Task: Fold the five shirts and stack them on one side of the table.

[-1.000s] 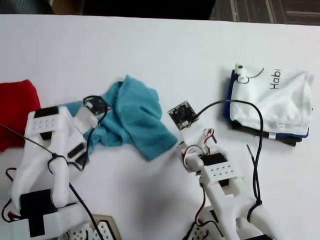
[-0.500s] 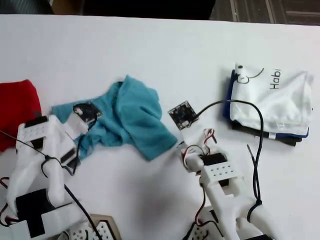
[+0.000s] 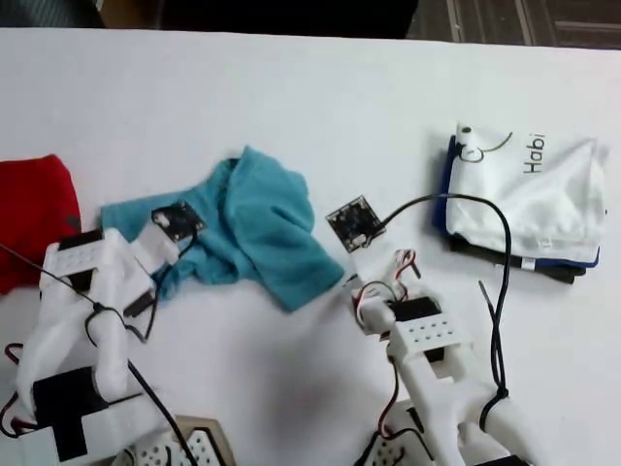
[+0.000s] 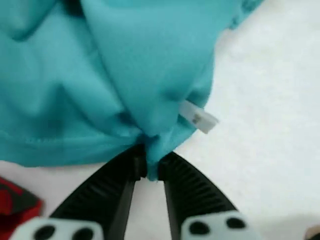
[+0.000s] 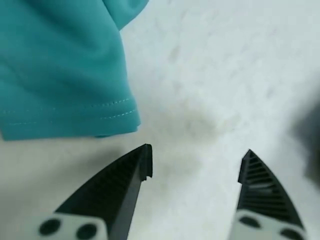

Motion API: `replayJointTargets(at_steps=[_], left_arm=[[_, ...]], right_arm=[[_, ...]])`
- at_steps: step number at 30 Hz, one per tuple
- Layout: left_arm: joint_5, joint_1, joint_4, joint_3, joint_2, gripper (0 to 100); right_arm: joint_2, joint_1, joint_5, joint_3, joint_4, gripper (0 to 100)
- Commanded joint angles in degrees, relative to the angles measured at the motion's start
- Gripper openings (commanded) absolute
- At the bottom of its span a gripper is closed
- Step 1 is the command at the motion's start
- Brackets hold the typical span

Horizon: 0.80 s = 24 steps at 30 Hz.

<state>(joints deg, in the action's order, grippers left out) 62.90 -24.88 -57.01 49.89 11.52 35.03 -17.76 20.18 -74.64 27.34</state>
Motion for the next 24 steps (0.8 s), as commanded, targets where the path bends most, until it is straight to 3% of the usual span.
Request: replayJointTargets(at_steps=[1,8,11,18,24], left_arm=[[-0.1,0.4,0.6,-1.2,0.4,3],[-14.0,0.4,-7.1,-13.7,0.1,3],[-18.5,0.1,-8.0,-16.8,0.1,3],[-24.4,-3.0,-11.9,-23.4,0.2,3],[-27.2,-3.8,-16.7,-28.4,0.1,3]], right_arm=[[2.5,-0.2,-0.3,0.8,-1.0,28.3],[1.9,-15.3,-0.5,12.7,2.4,28.3],[1.0,-21.6,-4.2,14.8,3.6,28.3],[-13.1,-24.2,-7.4,14.7,-1.3,28.3],[-20.7,-31.5,-7.1,20.6,1.5,28.3]])
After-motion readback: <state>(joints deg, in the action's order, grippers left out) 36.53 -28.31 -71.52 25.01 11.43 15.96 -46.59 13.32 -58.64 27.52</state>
